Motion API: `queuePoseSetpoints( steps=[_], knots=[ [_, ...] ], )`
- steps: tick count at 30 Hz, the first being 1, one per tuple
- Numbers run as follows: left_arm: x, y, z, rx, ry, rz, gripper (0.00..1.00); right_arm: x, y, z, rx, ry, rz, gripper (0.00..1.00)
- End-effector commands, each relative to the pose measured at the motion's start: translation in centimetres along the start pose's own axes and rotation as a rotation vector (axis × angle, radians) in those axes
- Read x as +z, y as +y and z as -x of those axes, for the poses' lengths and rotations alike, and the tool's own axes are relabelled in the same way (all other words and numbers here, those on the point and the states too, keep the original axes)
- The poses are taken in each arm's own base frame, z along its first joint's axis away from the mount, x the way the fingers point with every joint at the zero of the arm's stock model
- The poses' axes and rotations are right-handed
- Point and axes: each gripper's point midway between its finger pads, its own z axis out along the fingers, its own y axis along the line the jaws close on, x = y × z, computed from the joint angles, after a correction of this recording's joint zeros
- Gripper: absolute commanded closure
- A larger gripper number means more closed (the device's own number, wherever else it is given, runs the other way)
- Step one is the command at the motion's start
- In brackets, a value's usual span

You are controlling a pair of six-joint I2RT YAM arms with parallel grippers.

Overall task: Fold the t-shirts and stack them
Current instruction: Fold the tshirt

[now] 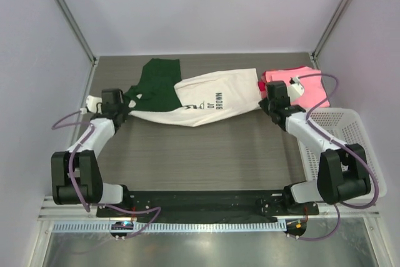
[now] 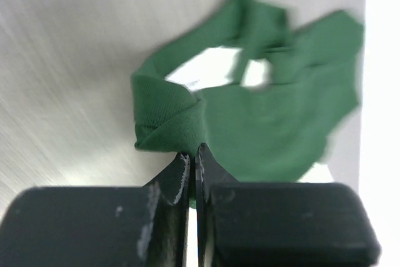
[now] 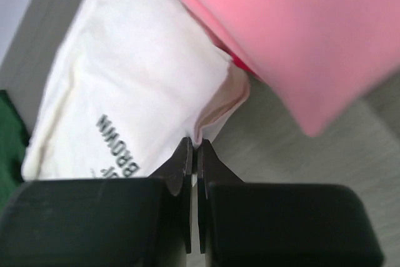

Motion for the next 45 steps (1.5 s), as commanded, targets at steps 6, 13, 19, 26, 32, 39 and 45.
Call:
queuePoseSetpoints(
  steps=[6,13,19,26,32,39,45],
  knots=[
    [-10.2,-13.5,9.4,0.018,-0.101,-0.211,1.0,-5.5,12.7,11.9,0.014,-0.135,0.226,0.99],
    [-24.6,-17.1,15.7,0.073,-0.239,-0.414,1.0,-17.1,15.2,18.2,0.011,-0.263,0.434,0.99],
    [-31.4,-17.9,18.7,0.056,-0.315,-0.496,1.0,-24.7,14.9,22.2,0.034,-0.389,0.529,0.99],
    [-27.9,-20.4,18.9,0.063,-0.268,-0.446,1.0,-23.0,16.0,22.9,0.001,-0.391,0.481,0.99],
    [-20.7,-24.5,16.7,0.055,-0.126,-0.436,1.0,-15.1,19.6,20.4,-0.039,-0.179,0.458,0.99],
    [-21.6,-31.9,19.1,0.002,-0.093,-0.591,1.0,-13.8,24.8,25.0,0.009,-0.123,0.621,0.99],
    [-22.4,-36.5,21.1,-0.177,-0.021,-0.829,1.0,-12.5,26.4,28.7,0.076,-0.108,0.699,0.99]
  ],
)
